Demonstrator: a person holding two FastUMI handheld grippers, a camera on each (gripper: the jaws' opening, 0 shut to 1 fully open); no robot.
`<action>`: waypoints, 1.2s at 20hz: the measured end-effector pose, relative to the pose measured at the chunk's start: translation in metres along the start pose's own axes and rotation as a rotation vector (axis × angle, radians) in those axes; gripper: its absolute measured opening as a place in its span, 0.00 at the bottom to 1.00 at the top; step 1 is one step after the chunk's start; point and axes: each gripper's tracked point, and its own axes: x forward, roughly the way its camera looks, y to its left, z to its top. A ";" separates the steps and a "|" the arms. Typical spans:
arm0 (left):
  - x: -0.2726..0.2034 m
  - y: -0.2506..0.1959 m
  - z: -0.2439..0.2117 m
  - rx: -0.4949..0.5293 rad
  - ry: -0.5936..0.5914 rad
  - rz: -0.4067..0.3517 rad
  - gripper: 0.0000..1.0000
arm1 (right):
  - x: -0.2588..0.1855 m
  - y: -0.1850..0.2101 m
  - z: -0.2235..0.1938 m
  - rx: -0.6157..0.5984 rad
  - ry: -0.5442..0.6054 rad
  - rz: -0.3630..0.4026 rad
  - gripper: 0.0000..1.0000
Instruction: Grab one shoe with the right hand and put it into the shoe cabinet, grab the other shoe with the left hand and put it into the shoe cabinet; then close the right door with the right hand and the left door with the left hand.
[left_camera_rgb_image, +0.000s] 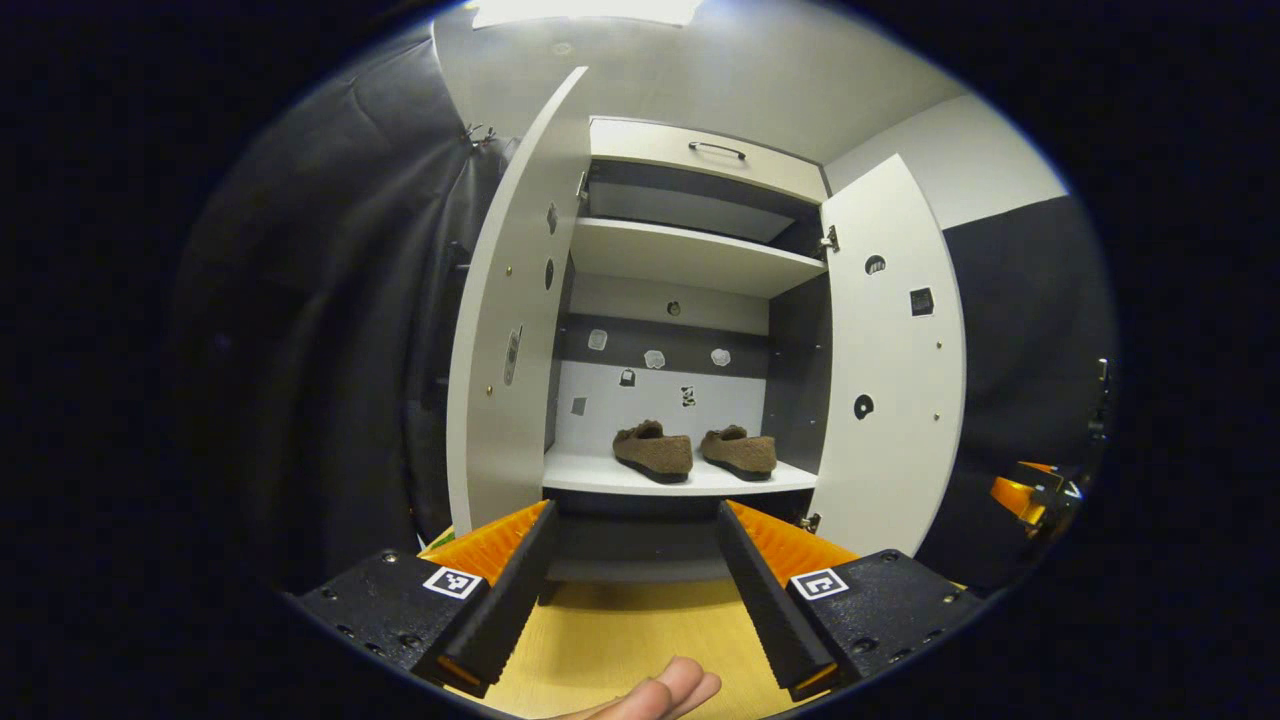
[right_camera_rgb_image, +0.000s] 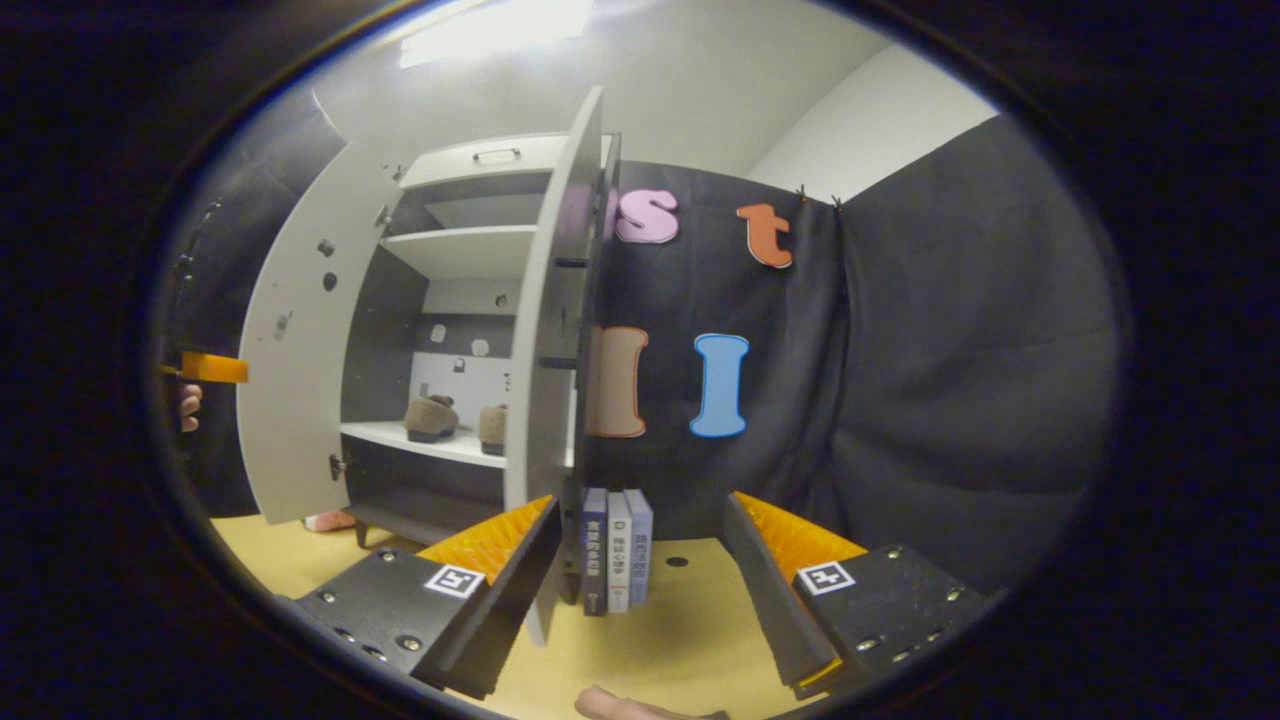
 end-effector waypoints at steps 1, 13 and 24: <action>-0.005 0.001 -0.001 -0.007 -0.006 -0.005 0.93 | 0.010 -0.011 -0.001 -0.014 0.014 0.016 0.98; -0.045 -0.023 -0.020 0.063 -0.015 -0.103 0.96 | 0.125 -0.094 0.076 0.203 0.051 0.088 0.98; -0.049 -0.004 -0.030 0.052 -0.009 -0.097 0.96 | 0.149 0.003 0.107 0.081 0.042 0.196 0.98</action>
